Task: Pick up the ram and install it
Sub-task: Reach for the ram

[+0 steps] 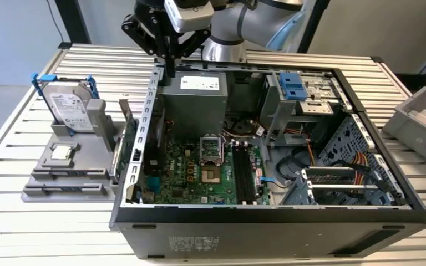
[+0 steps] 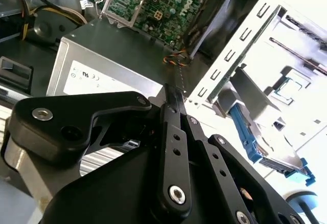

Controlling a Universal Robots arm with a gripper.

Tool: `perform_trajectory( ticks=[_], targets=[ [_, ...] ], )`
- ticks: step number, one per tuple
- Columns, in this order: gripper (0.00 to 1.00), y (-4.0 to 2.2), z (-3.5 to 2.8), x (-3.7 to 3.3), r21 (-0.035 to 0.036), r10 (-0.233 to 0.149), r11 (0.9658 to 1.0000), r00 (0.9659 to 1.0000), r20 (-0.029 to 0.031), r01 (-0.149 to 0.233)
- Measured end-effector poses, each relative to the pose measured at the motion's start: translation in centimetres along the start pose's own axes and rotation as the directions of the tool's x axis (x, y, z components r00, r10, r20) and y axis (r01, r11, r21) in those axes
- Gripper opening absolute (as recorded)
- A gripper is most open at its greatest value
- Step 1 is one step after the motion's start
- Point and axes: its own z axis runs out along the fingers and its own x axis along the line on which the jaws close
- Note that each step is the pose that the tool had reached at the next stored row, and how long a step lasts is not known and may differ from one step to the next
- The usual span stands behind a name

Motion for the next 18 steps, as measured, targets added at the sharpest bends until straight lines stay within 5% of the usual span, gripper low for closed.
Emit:
perform_trajectory(
  ticks=[18],
  targets=[
    [0.0, -0.14, -0.05, 2.14, 0.0, 0.0, 1.0, 1.0, 0.0, 0.0]
  ],
)
